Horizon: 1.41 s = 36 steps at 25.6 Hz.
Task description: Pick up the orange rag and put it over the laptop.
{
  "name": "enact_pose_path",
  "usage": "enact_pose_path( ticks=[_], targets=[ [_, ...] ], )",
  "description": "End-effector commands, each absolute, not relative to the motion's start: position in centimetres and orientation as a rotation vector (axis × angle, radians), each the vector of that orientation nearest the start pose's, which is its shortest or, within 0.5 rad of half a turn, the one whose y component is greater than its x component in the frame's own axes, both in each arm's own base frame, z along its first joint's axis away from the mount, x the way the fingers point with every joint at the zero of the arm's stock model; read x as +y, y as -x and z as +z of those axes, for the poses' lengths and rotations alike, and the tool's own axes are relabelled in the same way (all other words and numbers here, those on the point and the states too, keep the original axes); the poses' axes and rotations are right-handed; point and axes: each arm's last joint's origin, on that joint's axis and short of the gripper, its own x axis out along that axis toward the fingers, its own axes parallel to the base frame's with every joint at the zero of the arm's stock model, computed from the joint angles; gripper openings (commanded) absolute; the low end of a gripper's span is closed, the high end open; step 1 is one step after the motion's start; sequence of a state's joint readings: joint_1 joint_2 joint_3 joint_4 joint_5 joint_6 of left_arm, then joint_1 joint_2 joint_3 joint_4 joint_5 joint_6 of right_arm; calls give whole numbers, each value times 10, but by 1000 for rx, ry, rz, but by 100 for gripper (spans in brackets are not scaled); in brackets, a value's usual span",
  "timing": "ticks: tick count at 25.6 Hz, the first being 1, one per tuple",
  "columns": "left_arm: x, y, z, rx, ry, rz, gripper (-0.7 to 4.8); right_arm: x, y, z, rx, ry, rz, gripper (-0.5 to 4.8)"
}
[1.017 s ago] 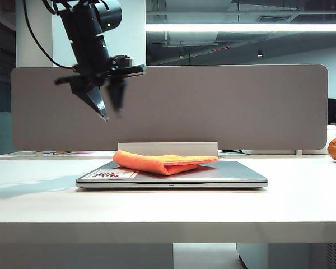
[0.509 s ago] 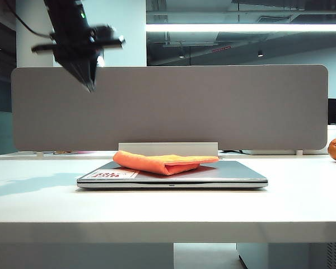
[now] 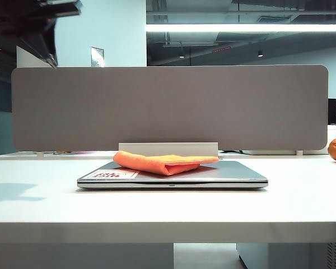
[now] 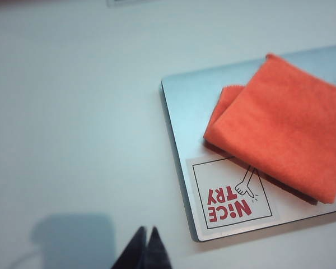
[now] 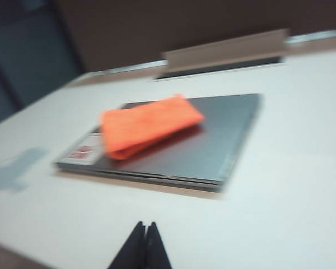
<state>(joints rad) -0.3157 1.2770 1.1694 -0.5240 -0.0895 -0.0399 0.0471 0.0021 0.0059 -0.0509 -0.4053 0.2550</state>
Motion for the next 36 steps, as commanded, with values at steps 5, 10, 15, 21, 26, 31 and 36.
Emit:
enact_pose_path(
  ticks=[5,10,15,21,26,31,36],
  targets=[
    [-64,-204,320,531,-76,-208,-6,9,-96,149,177,-157,207,-5],
    [-53,-171,322,446,-59,-211,-6,9,-96,148,172,-63,185,-5],
    [-45,-146,329,372,-43,-213,-6,6,-96,147,181,-14,101,-5],
    [-33,-112,334,319,-34,-180,-6,4,-96,146,189,39,51,-5],
    [-27,-98,323,298,-25,-127,-5,5,-96,146,188,32,52,-5],
    [-21,-83,299,279,17,-115,-5,5,-96,146,186,31,53,-5],
    [-18,-74,273,262,23,-105,-6,5,-96,146,186,31,53,-5]
  ],
)
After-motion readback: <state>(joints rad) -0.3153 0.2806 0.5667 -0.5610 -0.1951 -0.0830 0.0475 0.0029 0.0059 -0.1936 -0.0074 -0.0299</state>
